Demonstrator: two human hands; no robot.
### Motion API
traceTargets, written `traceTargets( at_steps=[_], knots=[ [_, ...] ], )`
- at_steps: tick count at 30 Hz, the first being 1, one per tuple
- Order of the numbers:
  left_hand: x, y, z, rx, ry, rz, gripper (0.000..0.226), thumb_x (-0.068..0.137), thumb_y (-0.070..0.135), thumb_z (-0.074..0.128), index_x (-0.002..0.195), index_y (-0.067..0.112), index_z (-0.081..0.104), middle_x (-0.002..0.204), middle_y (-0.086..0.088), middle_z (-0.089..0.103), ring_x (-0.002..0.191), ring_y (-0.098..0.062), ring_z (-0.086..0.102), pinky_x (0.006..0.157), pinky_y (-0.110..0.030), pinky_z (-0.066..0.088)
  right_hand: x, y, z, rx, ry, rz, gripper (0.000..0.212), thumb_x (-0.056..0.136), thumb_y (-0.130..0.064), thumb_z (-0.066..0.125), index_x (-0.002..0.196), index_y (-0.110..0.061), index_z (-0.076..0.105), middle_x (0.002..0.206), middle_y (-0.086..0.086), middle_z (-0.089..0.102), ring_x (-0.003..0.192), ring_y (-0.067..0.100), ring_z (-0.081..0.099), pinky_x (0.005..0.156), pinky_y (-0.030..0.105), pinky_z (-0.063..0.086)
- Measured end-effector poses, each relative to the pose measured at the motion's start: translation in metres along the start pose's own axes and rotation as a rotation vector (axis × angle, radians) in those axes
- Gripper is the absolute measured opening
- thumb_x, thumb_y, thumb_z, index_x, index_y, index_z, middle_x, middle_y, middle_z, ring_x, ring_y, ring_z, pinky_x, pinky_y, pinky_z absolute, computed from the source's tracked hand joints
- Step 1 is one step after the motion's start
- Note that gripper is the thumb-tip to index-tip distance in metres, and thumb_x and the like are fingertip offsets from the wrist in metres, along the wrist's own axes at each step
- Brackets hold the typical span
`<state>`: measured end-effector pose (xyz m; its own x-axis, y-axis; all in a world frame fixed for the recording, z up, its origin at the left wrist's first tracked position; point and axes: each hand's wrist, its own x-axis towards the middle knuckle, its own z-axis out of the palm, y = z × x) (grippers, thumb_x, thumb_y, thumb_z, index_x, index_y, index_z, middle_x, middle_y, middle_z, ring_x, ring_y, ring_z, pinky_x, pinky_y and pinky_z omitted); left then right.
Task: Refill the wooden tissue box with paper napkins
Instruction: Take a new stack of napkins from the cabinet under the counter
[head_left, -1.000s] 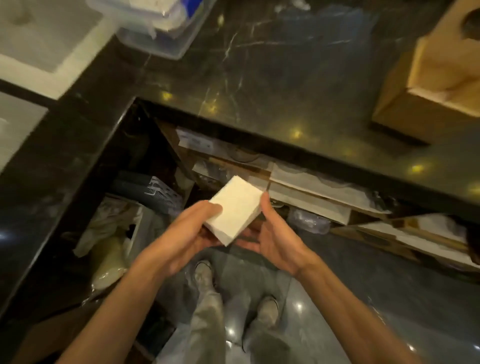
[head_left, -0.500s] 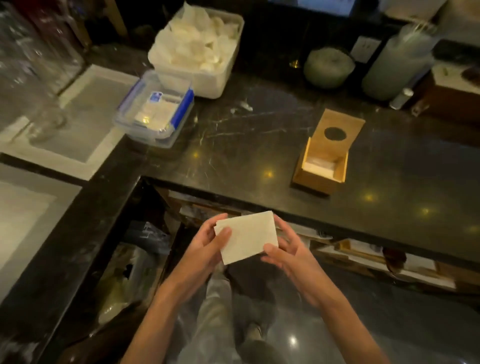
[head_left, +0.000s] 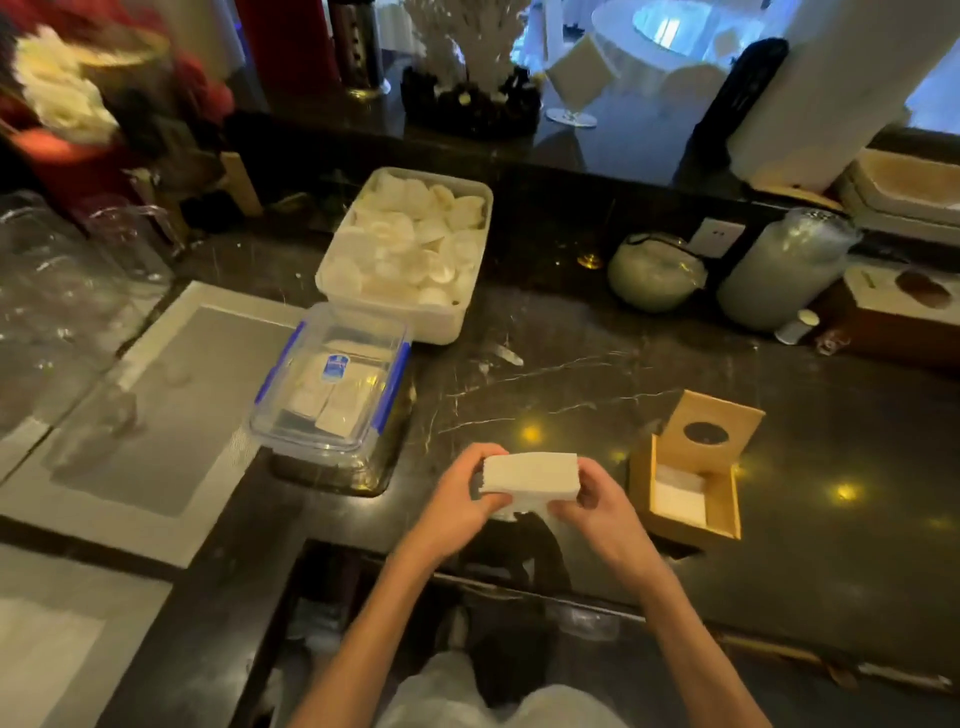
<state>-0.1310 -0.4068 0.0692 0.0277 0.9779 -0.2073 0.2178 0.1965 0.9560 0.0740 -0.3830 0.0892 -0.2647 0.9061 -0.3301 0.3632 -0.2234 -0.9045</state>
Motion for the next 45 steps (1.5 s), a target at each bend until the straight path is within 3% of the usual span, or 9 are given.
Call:
traceTargets(
  at_steps=[10, 14, 18, 22, 27, 30, 33, 38, 45],
  knots=[
    [0.047, -0.052, 0.010, 0.255, -0.172, -0.023, 0.064, 0.085, 0.009, 0.067, 0.123, 0.048, 0.035, 0.133, 0.005, 0.045, 0.127, -0.009, 0.046, 0.109, -0.027, 0.041, 0.042, 0.073, 0.028, -0.089, 0.069, 0.095, 0.068, 0.083, 0.003, 0.068, 0.141, -0.020, 0.041, 0.144, 0.005, 0.049, 0.136, 0.016, 0.041, 0.115, 0.045, 0.034],
    [0.046, -0.056, 0.015, 0.202, -0.145, -0.047, 0.057, 0.085, 0.022, 0.071, 0.127, 0.045, 0.038, 0.132, 0.011, 0.043, 0.122, -0.002, 0.046, 0.101, -0.027, 0.048, 0.040, 0.083, 0.031, 0.035, 0.086, 0.105, 0.082, 0.087, 0.001, 0.064, 0.153, -0.026, 0.024, 0.156, -0.005, 0.031, 0.144, 0.012, 0.028, 0.118, 0.043, 0.028],
    [0.044, -0.068, 0.022, 0.153, -0.098, -0.095, 0.062, 0.083, 0.029, 0.074, 0.131, 0.042, 0.037, 0.132, 0.013, 0.042, 0.121, -0.003, 0.047, 0.096, -0.023, 0.050, 0.039, 0.081, 0.038, 0.073, 0.076, 0.120, 0.083, 0.093, 0.001, 0.056, 0.155, -0.026, 0.007, 0.154, -0.013, 0.019, 0.143, 0.003, 0.017, 0.114, 0.022, 0.020],
    [0.047, -0.079, 0.028, 0.200, -0.082, -0.064, 0.061, 0.082, 0.029, 0.073, 0.130, 0.042, 0.037, 0.132, 0.013, 0.039, 0.125, -0.004, 0.043, 0.106, -0.036, 0.047, 0.041, 0.080, 0.049, 0.106, 0.022, 0.156, 0.088, 0.095, 0.004, 0.049, 0.154, -0.029, -0.007, 0.147, -0.010, 0.025, 0.129, -0.007, 0.032, 0.097, -0.002, 0.027],
    [0.047, -0.074, 0.030, 0.194, -0.128, -0.042, 0.065, 0.081, 0.042, 0.071, 0.134, 0.045, 0.033, 0.136, 0.022, 0.032, 0.127, 0.001, 0.035, 0.102, -0.025, 0.043, 0.051, 0.082, 0.050, 0.190, 0.112, 0.179, 0.075, 0.097, -0.007, 0.053, 0.153, -0.035, 0.012, 0.149, -0.004, 0.038, 0.137, 0.012, 0.036, 0.111, 0.030, 0.035],
    [0.047, -0.075, 0.026, 0.282, -0.188, 0.002, 0.071, 0.083, 0.027, 0.072, 0.136, 0.041, 0.027, 0.135, 0.026, 0.026, 0.130, 0.006, 0.028, 0.101, -0.014, 0.039, 0.053, 0.088, 0.048, 0.193, 0.146, 0.192, 0.059, 0.096, -0.006, 0.054, 0.141, -0.039, 0.036, 0.142, -0.005, 0.048, 0.133, 0.013, 0.043, 0.107, 0.031, 0.042],
    [0.051, -0.080, 0.023, 0.273, -0.112, -0.001, 0.056, 0.086, 0.008, 0.064, 0.123, 0.039, 0.036, 0.128, 0.007, 0.041, 0.125, -0.005, 0.042, 0.103, -0.024, 0.046, 0.055, 0.092, 0.047, 0.170, 0.169, 0.180, 0.048, 0.093, -0.006, 0.059, 0.128, -0.035, 0.046, 0.131, -0.003, 0.055, 0.127, 0.014, 0.049, 0.102, 0.027, 0.047],
    [0.056, -0.078, 0.030, 0.167, -0.096, -0.037, 0.056, 0.084, -0.001, 0.066, 0.119, 0.030, 0.037, 0.120, 0.005, 0.047, 0.117, -0.005, 0.049, 0.091, -0.017, 0.049, 0.056, 0.092, 0.045, 0.126, 0.166, 0.161, 0.057, 0.093, -0.001, 0.058, 0.137, -0.030, 0.037, 0.130, -0.009, 0.050, 0.127, 0.006, 0.045, 0.086, 0.004, 0.044],
    [0.063, -0.070, 0.037, 0.052, -0.112, -0.045, 0.069, 0.076, -0.004, 0.054, 0.137, 0.013, 0.029, 0.130, 0.002, 0.043, 0.122, 0.003, 0.043, 0.093, -0.007, 0.042, 0.058, 0.082, 0.049, 0.127, 0.100, 0.200, 0.075, 0.095, 0.004, 0.048, 0.152, -0.031, 0.013, 0.143, -0.006, 0.033, 0.134, 0.008, 0.031, 0.107, 0.023, 0.032]
  ],
)
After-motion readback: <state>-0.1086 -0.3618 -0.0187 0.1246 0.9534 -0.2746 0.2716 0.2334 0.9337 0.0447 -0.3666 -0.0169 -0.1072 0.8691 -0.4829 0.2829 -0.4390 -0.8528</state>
